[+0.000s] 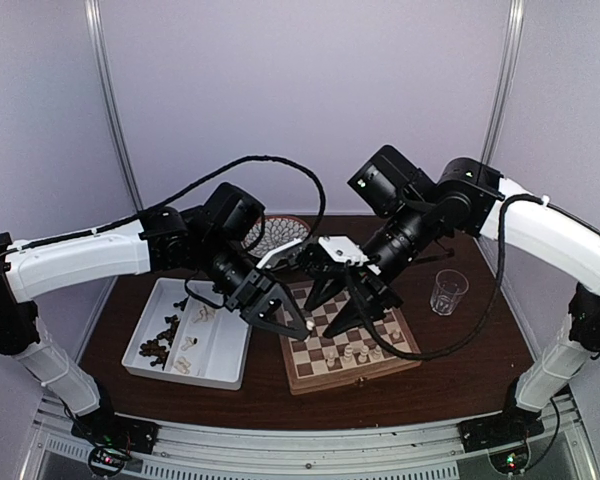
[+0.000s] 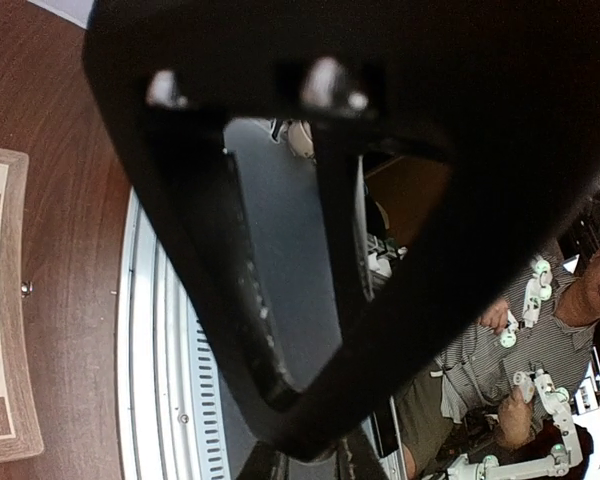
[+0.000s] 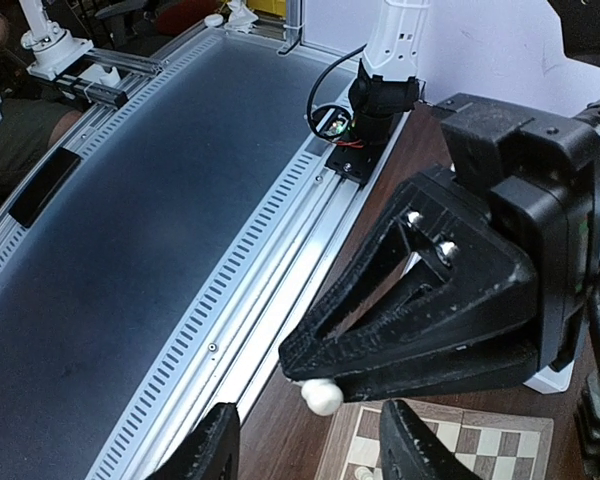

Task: Set up the chess pieces on the board
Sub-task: Pass from the left arm to the right

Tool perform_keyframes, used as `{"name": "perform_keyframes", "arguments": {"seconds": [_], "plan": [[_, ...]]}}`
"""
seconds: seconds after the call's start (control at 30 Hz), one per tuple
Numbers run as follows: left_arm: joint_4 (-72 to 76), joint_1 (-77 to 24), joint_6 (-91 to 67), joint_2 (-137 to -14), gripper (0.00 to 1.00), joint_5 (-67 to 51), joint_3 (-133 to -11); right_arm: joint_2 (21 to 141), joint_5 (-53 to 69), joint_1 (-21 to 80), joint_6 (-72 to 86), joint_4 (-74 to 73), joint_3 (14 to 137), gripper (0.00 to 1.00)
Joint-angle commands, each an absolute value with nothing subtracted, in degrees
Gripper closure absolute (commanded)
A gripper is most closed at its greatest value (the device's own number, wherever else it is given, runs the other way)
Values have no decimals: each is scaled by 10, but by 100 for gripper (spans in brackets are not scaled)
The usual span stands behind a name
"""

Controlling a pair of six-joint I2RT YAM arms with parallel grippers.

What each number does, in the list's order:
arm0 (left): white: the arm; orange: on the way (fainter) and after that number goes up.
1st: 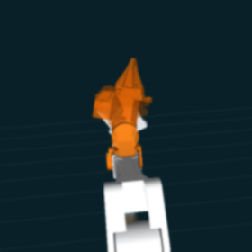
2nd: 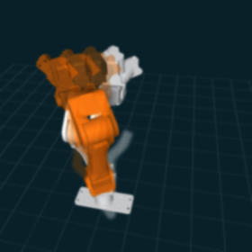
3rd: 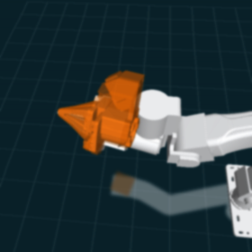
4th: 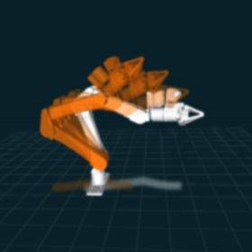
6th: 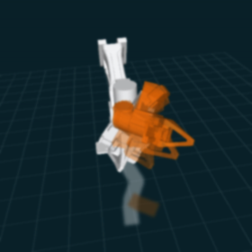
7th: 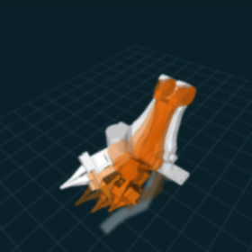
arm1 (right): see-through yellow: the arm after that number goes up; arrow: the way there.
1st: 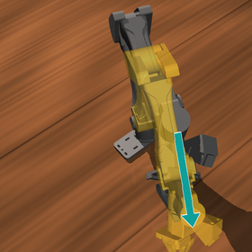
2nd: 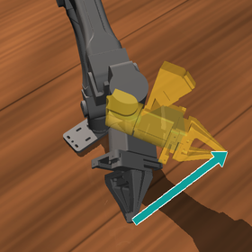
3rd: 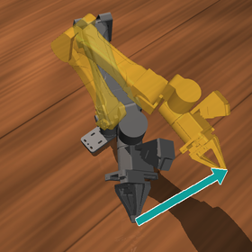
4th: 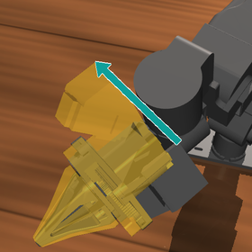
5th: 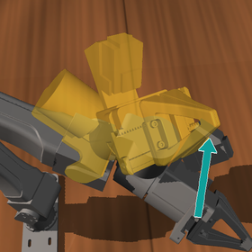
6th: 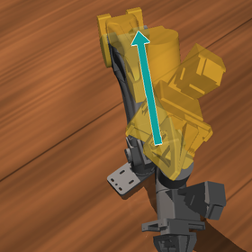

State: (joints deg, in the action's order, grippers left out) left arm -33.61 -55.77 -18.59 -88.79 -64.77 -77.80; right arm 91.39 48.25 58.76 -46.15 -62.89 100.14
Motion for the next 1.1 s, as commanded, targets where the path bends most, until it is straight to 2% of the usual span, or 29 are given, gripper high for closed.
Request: {"name": "perform_keyframes", "arguments": {"seconds": [0.0, 0.57, 0.7, 0.87, 0.93, 1.03, 1.07], "plan": [[-289, -564, -196, -887, 91, -669, -794, 914, 516, 593, -456, -637, 1017, 51], [-234, -565, -219, -885, 91, -685, -787, 923, 535, 604, -442, -628, 1018, 63], [-224, -565, -223, -885, 91, -690, -787, 925, 533, 606, -435, -622, 1018, 76], [-193, -565, -240, -881, 91, -694, -778, 926, 521, 607, -426, -611, 1017, 88], [-198, -565, -236, -880, 84, -684, -776, 925, 514, 606, -425, -609, 1016, 92], [-255, -565, -185, -869, 60, -627, -779, 920, 488, 606, -428, -612, 1013, 95], [-281, -564, -163, -863, 58, -600, -778, 916, 472, 606, -431, -613, 1008, 96]]}}
